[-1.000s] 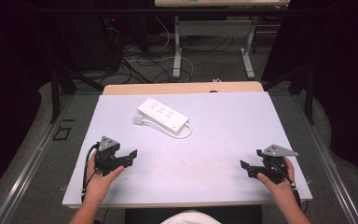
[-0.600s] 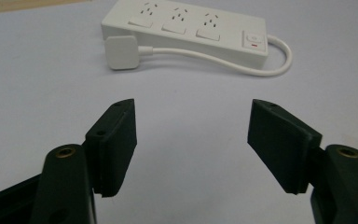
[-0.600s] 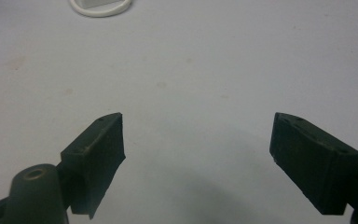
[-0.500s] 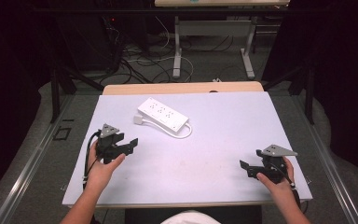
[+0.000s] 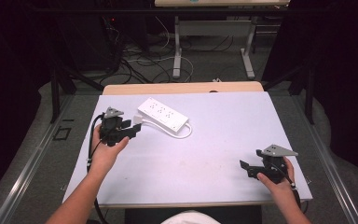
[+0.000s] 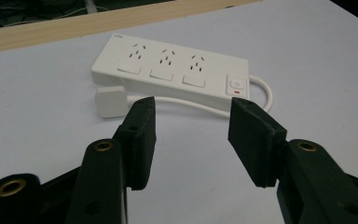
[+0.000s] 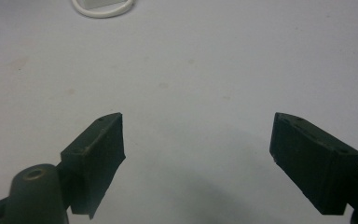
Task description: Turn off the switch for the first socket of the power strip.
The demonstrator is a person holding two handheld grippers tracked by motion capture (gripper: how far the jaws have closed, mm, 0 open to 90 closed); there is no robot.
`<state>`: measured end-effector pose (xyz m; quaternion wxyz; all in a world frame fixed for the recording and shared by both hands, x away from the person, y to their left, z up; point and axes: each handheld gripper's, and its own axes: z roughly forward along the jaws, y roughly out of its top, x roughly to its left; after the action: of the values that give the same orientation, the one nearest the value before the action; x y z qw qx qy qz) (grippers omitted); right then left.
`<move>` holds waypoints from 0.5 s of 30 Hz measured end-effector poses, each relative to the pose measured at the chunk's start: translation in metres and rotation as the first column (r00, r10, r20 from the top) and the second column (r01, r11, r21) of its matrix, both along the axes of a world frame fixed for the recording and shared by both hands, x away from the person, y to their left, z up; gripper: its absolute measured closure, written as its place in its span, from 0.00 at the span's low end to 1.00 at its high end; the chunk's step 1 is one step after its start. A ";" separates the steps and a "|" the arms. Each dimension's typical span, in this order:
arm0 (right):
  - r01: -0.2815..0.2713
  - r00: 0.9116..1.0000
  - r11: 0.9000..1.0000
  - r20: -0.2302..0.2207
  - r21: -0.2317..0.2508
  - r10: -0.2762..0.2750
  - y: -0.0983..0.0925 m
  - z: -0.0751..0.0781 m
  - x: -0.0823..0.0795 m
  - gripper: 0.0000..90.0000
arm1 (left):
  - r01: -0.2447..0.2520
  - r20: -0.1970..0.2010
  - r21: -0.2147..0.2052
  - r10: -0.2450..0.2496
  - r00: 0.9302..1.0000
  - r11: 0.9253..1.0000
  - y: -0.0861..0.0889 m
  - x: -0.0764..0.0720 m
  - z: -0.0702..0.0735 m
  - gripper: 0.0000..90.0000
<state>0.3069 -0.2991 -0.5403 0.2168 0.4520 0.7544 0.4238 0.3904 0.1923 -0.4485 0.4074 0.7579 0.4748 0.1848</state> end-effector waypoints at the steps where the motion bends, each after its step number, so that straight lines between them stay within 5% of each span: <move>1: 0.001 1.000 1.000 0.000 0.000 -0.001 0.000 0.000 0.000 0.19 | 0.010 0.005 0.006 -0.010 1.000 1.000 -0.002 0.002 0.002 0.59; 15: -0.002 1.000 1.000 -0.004 0.013 0.002 0.001 0.000 0.000 0.19 | 0.040 -0.031 0.025 -0.039 0.999 0.999 -0.026 0.026 0.012 0.67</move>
<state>0.3064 -0.2983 -0.5404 0.2119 0.4535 0.7526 0.4278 0.4163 0.1663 -0.4363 0.3938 0.7752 0.4635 0.1711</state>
